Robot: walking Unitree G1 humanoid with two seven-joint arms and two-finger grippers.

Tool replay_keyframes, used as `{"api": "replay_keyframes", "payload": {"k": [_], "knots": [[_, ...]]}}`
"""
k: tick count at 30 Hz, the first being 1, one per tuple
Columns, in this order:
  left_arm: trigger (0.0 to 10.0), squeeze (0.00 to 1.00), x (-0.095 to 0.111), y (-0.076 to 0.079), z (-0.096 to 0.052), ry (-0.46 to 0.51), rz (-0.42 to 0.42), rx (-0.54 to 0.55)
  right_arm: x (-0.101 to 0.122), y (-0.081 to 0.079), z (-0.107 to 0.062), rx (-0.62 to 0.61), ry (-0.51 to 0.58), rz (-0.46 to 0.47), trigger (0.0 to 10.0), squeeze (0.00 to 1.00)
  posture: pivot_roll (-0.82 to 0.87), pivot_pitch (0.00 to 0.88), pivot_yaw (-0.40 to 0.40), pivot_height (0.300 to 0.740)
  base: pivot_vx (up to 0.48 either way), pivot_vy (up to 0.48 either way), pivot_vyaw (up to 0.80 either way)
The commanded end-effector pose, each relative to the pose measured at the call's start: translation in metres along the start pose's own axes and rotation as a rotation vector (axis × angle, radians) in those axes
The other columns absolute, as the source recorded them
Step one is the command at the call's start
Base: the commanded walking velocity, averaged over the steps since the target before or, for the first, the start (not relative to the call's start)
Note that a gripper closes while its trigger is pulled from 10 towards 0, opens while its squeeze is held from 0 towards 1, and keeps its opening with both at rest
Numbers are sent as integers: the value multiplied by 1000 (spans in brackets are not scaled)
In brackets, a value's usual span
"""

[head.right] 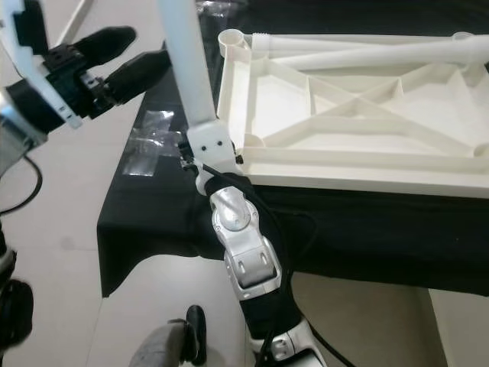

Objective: Building children table

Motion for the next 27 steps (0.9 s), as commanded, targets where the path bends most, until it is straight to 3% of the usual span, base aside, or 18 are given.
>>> {"api": "replay_keyframes", "payload": {"k": [1,4,5,6,16,17,20,21,25,27], "knots": [[10000,0,14,19,11,50,24,-153,-56,-10,-10,14,-258,-9,10000,0,143,316,70,740,0,0,0],[10000,0,12,24,17,34,-45,-291,-55,-13,-8,20,-252,-2,10000,0,144,314,72,740,0,0,0],[10000,0,12,24,17,34,-45,-291,-55,-13,-8,20,-252,-2,10000,0,144,314,72,740,0,0,0],[10000,0,14,29,18,30,-41,-383,-56,-15,-7,24,-253,2,10000,0,142,312,76,740,0,0,0],[10000,0,20,26,14,30,7,-433,-55,-15,-4,20,-253,9,10000,0,144,313,83,740,0,0,0],[10000,0,23,29,4,20,42,-490,-55,-13,-2,18,-253,11,10000,0,145,315,80,740,0,0,0],[10000,0,23,29,4,20,42,-490,-55,-13,-2,18,-253,11,10000,0,145,315,80,740,0,0,0],[10000,0,27,28,-3,17,75,-511,-54,-12,-1,18,-254,14,10000,0,143,320,74,740,0,0,0],[10000,0,30,26,-3,24,107,-500,-54,-12,-1,23,-253,17,10000,0,145,321,73,740,0,0,0],[10000,0,32,24,3,41,125,-469,-53,-13,-1,31,-251,22,10000,0,142,321,75,740,0,0,0]]}}
Point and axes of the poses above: a point about 5 cm out from each wrist's last joint towards the gripper, its own z axis pointing out of the wrist towards the gripper, its own x axis along the axis of the wrist's last joint, y = z × x, the point moved 2 cm from there along z, pointing out of the wrist towards the gripper, and after that the axes turned 9 degrees about z, right-handed, at the moved point
